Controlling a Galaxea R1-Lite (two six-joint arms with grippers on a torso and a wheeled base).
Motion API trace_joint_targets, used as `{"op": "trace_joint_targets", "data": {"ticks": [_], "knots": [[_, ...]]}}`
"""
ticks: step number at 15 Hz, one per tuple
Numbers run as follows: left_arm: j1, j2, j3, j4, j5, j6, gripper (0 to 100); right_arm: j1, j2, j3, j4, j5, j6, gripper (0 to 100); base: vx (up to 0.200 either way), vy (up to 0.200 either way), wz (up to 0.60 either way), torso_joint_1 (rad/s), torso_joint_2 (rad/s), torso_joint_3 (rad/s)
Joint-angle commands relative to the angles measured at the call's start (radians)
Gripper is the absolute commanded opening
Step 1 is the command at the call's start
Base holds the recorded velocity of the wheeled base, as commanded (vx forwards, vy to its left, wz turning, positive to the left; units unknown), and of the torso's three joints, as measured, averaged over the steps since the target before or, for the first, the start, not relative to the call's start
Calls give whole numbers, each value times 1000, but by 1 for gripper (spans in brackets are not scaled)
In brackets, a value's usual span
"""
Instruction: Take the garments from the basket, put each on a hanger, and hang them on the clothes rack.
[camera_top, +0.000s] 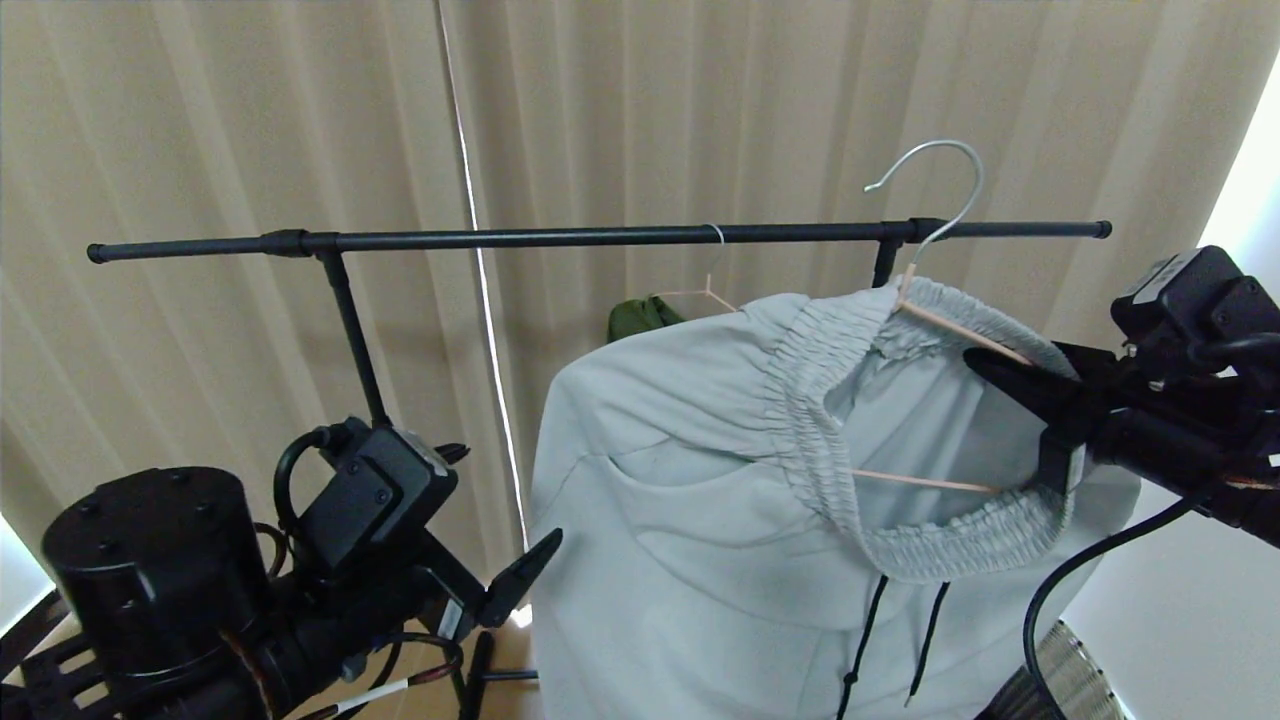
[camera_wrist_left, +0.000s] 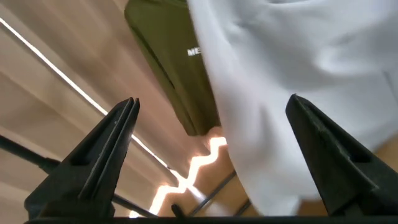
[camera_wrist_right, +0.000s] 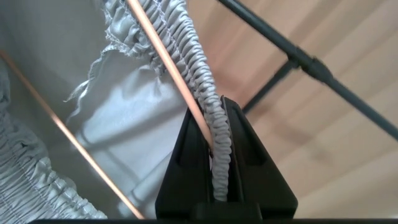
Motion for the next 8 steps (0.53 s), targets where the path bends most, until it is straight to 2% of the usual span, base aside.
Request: {"op": "trace_joint_targets", "data": {"ticks": [1, 5, 6, 8], "knots": [[22, 93, -61, -2, 0, -2, 100, 17, -4, -10, 0, 12, 0, 0, 0, 0, 0, 0, 0, 0], [22, 93, -52, -2, -1, -1, 100, 31, -13, -19, 0, 15, 2, 0, 0, 0, 0, 0, 0, 0], [22, 93, -50, -2, -1, -1, 0, 31, -13, -21, 0, 15, 2, 0, 0, 0, 0, 0, 0, 0], [24, 89, -43, -2, 0, -2, 0, 31, -14, -21, 1, 14, 2, 0, 0, 0, 0, 0, 0, 0]]}}
